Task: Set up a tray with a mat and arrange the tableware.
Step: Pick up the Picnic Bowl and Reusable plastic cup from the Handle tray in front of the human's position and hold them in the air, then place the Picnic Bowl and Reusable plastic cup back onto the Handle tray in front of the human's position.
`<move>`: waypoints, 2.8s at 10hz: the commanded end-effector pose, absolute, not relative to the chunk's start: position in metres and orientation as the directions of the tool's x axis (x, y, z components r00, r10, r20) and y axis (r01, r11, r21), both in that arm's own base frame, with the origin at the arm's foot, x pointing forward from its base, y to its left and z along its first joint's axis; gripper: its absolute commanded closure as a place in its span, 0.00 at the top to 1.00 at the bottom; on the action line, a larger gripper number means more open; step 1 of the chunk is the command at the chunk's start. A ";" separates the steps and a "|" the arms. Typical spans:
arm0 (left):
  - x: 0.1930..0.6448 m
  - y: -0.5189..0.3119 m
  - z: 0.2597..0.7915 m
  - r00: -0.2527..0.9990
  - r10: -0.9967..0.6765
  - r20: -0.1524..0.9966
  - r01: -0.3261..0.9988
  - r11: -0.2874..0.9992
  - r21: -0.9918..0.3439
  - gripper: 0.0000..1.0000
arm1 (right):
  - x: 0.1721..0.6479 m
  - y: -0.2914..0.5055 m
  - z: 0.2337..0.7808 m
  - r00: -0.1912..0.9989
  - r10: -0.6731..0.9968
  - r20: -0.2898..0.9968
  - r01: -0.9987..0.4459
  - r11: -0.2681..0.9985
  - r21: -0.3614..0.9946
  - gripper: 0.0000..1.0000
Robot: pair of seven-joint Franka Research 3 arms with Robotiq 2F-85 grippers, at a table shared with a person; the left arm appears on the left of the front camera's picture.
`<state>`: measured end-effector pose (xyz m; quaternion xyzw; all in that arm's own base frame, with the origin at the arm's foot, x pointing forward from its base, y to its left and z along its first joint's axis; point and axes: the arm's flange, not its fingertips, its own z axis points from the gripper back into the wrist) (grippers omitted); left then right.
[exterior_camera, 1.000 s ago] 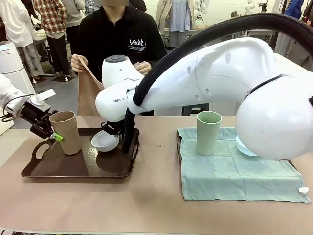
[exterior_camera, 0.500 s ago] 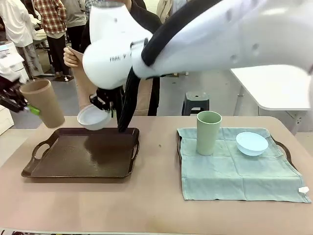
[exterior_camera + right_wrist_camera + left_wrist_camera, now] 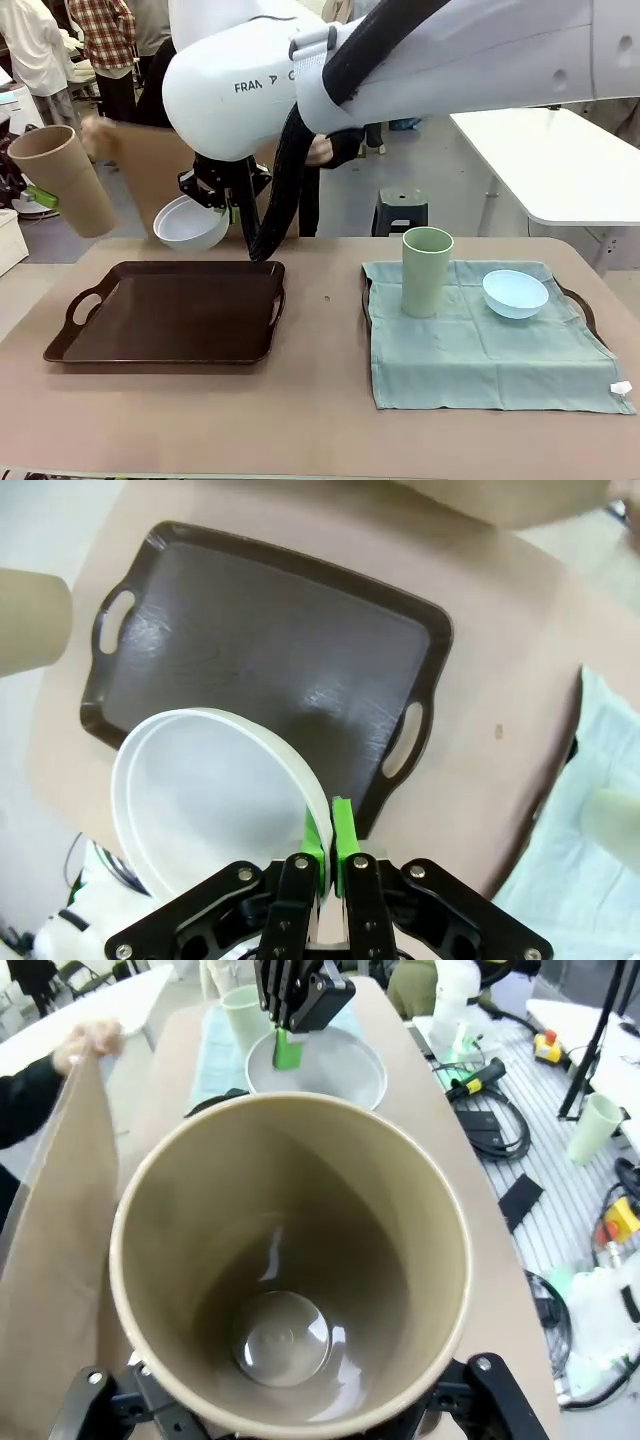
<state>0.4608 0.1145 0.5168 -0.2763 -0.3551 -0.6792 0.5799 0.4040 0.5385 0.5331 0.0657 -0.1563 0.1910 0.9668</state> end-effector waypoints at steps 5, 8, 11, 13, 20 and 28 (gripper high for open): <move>0.465 0.113 0.512 -0.173 -0.596 0.784 0.984 -0.072 0.162 0.00 | 0.410 0.543 0.530 0.877 0.355 0.323 -0.399 0.913 0.079 0.00; 0.465 0.113 0.512 -0.173 -0.596 0.784 0.984 -0.072 0.162 0.00 | 0.410 0.543 0.530 0.877 0.355 0.323 -0.399 0.913 0.079 0.00; 0.465 0.113 0.512 -0.173 -0.596 0.784 0.984 -0.072 0.162 0.00 | 0.410 0.543 0.530 0.877 0.355 0.323 -0.399 0.913 0.079 0.00; 0.465 0.113 0.512 -0.173 -0.596 0.784 0.984 -0.072 0.162 0.00 | 0.410 0.543 0.530 0.877 0.355 0.323 -0.399 0.913 0.079 0.00; 0.465 0.113 0.512 -0.173 -0.596 0.784 0.984 -0.072 0.162 0.00 | 0.410 0.543 0.530 0.877 0.355 0.323 -0.399 0.913 0.079 0.00; 0.466 0.115 0.509 -0.164 -0.593 0.789 0.986 -0.072 0.150 0.86 | 0.410 0.543 0.529 0.881 0.346 0.323 -0.389 0.918 0.078 0.04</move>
